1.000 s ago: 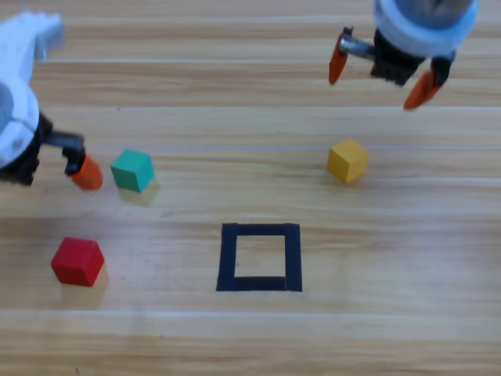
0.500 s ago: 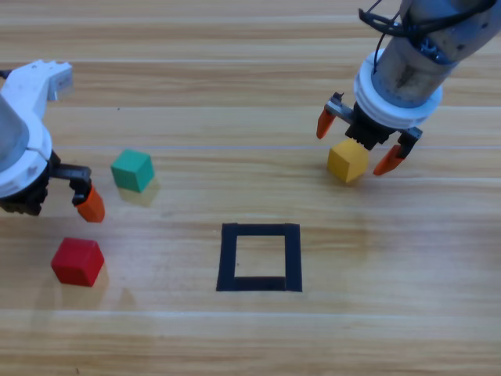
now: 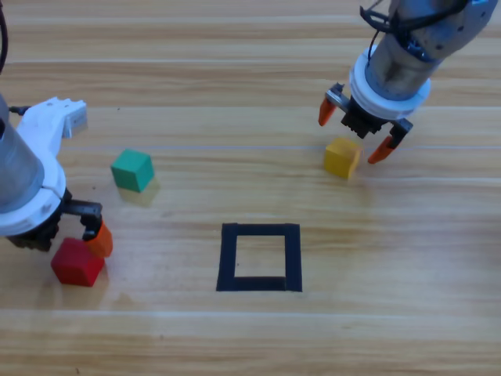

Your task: Stack the blocks in the rectangular block: red at the bottom, yellow in the middle, green on top

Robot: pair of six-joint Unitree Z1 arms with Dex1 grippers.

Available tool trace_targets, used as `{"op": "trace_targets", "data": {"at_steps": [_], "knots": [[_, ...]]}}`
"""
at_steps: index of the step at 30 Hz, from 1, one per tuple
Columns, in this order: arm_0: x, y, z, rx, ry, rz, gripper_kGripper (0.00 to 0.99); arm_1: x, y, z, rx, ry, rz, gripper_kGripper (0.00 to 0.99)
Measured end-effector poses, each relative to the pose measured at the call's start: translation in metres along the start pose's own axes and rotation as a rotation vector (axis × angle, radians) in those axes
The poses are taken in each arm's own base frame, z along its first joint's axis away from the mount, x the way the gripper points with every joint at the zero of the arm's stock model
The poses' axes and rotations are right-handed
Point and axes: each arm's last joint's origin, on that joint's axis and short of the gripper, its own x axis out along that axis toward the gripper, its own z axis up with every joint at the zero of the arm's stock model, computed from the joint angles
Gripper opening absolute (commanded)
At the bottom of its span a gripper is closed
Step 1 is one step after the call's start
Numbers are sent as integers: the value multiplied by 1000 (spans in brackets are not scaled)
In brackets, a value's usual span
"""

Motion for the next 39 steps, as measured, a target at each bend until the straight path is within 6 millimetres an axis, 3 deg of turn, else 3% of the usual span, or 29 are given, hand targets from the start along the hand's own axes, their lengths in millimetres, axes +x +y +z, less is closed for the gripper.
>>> {"op": "trace_targets", "data": {"at_steps": [14,22,25,28,33,36,39], "knots": [[19,-1,-17,-6,-28,-8,931,7,-3,4,20,45,2,922],[33,-2,-16,-7,-48,9,900,8,-3,4,5,48,-1,894],[38,-3,-16,-6,-47,20,836,15,-4,3,5,52,-13,893],[38,-7,-16,0,-60,19,673,26,-5,3,-6,58,-29,890],[39,-11,-16,13,-66,17,282,28,-5,2,-32,60,-31,752],[38,-11,-16,16,-59,20,153,29,-5,2,-37,64,-30,485],[35,-12,-14,22,-39,31,121,31,-5,1,-51,75,-31,227]]}}
